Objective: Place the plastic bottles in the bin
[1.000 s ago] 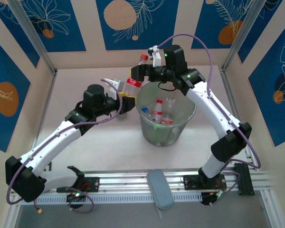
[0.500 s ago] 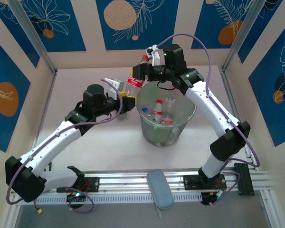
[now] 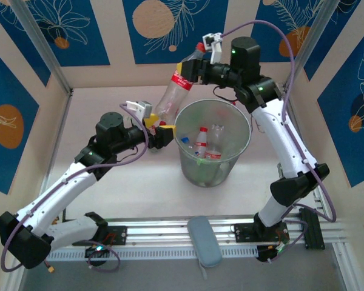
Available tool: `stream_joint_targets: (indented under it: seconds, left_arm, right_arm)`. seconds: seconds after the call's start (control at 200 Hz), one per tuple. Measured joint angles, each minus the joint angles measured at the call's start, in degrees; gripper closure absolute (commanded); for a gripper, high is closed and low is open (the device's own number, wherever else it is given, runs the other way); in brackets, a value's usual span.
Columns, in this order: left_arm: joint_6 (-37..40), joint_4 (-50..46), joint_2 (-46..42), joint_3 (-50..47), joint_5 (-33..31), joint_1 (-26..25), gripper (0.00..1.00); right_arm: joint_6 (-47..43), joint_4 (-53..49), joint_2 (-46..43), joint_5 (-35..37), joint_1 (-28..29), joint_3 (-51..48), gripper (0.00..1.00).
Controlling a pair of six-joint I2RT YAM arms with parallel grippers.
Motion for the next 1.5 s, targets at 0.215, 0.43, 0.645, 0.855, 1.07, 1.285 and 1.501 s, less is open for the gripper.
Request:
stream_joint_targets:
  seconds: [0.215,0.43,0.645,0.855,1.07,1.285,1.501]
  left_arm:
    - [-0.9,-0.3,5.3,1.6,-0.1,-0.1,0.17]
    - [-2.4,0.5,11.1,2.1,-0.5,-1.5,0.29]
    - [-3.0,1.1,14.1,4.2,-2.2,-3.0,0.35]
    - [-3.2,1.7,14.8,4.6,-3.3,-3.9,0.37]
    - [-4.2,2.2,15.0,4.6,-3.3,-4.1,0.40]
    - [-6.3,3.9,15.1,3.7,-4.3,-4.3,0.42]
    - [-8.8,6.3,16.3,3.2,-4.8,-4.3,0.44]
  right_arm:
    - [-3.9,-6.3,-4.7,1.0,-5.8,0.0,0.52]
    - [-9.8,-16.2,-11.2,3.4,-10.8,-1.5,0.62]
    - [-12.7,-21.0,-14.9,4.5,-11.9,-8.6,0.63]
    - [-13.0,-22.0,-12.4,5.8,-8.2,-13.9,0.64]
    - [-13.9,-22.0,-8.0,6.3,-2.2,-17.2,0.64]
    - [-14.7,-21.0,-6.0,7.7,0.4,-22.4,0.64]
    - [-14.4,-19.6,-4.8,8.6,1.9,-26.4,0.64]
